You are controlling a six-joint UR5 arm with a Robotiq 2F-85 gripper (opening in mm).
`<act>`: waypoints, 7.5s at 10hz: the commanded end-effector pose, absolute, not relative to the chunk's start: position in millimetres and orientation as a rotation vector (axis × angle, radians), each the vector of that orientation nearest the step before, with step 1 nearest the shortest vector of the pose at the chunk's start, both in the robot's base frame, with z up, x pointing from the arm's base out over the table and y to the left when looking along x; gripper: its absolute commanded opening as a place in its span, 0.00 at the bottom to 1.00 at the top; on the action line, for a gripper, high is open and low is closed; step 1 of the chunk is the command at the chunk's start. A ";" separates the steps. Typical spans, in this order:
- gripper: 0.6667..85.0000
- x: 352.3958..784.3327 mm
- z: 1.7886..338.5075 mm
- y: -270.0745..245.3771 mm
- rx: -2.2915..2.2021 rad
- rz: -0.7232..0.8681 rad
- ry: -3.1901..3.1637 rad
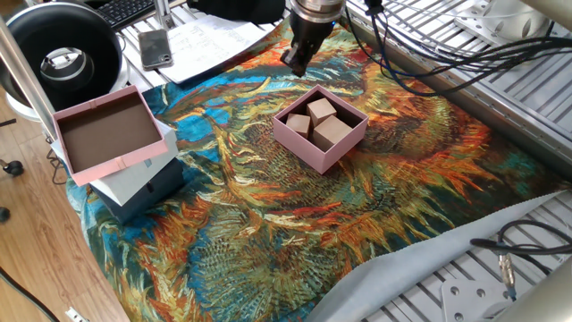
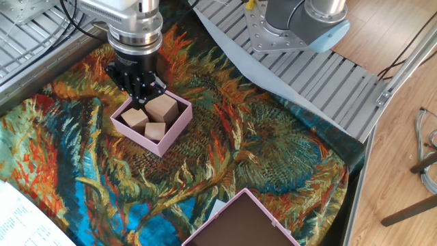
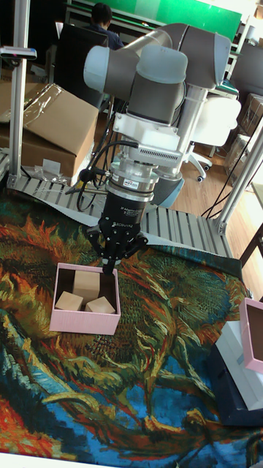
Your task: Take everything out of the gift box
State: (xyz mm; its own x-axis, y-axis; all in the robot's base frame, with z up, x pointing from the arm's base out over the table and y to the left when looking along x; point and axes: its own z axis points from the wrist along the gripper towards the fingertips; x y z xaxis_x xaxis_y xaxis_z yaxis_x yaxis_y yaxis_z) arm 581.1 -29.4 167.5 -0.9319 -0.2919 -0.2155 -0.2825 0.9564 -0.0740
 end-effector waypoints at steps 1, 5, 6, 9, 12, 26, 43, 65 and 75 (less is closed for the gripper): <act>0.49 575.3 162.5 -28.1 -0.546 0.006 2.868; 0.51 572.2 156.7 -16.7 -0.492 0.095 2.861; 0.49 569.2 155.9 -18.3 -0.483 0.091 2.868; 0.48 566.8 156.3 -23.3 -0.478 0.069 2.874; 0.48 570.9 157.5 -25.7 -0.446 0.056 2.868; 0.80 531.0 122.3 -42.2 -0.592 0.005 2.913; 0.85 545.2 88.3 -56.3 -0.351 0.019 2.861; 0.85 518.4 36.3 -78.5 -0.298 -0.082 3.039; 0.85 528.4 48.8 -73.8 -0.327 -0.017 2.987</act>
